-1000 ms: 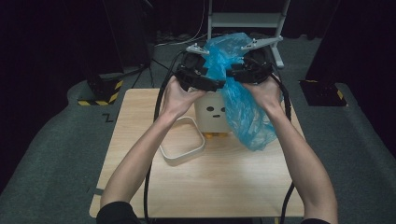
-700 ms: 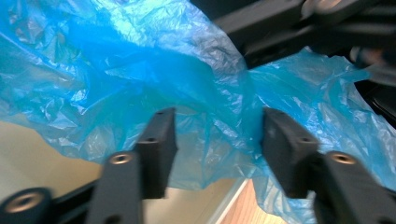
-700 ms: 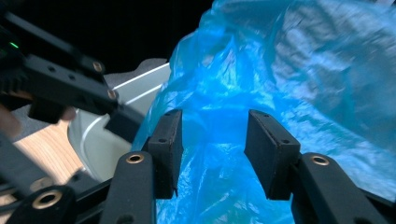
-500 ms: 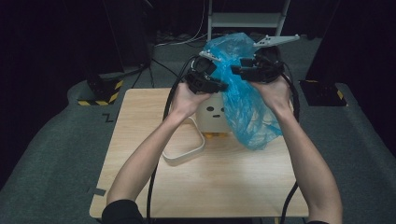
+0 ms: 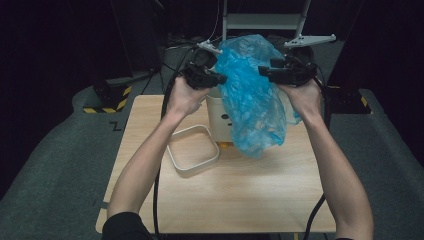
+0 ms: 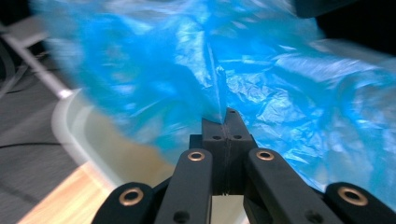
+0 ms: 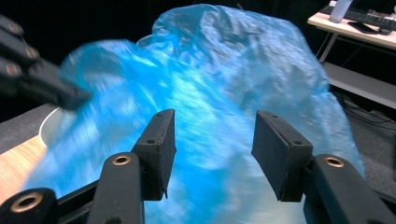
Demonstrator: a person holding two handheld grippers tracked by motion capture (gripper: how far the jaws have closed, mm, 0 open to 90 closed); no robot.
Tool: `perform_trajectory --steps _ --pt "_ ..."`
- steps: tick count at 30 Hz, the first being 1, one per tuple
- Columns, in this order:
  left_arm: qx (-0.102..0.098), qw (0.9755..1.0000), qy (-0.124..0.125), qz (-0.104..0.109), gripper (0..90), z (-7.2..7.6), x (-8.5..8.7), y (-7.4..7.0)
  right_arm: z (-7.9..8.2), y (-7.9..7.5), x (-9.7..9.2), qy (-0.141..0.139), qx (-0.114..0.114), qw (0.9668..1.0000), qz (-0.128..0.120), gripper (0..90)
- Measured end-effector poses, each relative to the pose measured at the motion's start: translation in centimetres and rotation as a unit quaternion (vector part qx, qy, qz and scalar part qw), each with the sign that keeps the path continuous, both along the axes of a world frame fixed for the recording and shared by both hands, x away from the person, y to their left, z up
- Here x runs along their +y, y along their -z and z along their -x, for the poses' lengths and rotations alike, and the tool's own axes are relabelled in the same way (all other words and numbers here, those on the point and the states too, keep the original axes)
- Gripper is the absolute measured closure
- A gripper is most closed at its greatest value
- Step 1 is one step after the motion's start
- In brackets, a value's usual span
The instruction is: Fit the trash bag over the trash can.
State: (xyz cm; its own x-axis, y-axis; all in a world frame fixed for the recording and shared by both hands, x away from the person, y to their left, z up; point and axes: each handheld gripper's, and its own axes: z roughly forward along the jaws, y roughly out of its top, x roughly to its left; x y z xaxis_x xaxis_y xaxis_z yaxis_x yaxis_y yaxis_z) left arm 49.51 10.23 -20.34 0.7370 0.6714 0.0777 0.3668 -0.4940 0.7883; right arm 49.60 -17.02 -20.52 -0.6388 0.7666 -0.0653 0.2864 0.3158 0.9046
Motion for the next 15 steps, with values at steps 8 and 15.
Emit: perform_trajectory --steps 8,15 --pt "0.007 0.9987 -0.049 -0.006 90.0 -1.7 2.8 0.6 -0.4 0.1 0.1 0.013 0.002 0.9999 0.008 47.5" --pt "0.007 0.9991 -0.039 -0.013 89.8 -1.4 2.6 1.7 -0.5 0.1 -1.5 0.037 -0.003 0.9991 -0.022 42.9"
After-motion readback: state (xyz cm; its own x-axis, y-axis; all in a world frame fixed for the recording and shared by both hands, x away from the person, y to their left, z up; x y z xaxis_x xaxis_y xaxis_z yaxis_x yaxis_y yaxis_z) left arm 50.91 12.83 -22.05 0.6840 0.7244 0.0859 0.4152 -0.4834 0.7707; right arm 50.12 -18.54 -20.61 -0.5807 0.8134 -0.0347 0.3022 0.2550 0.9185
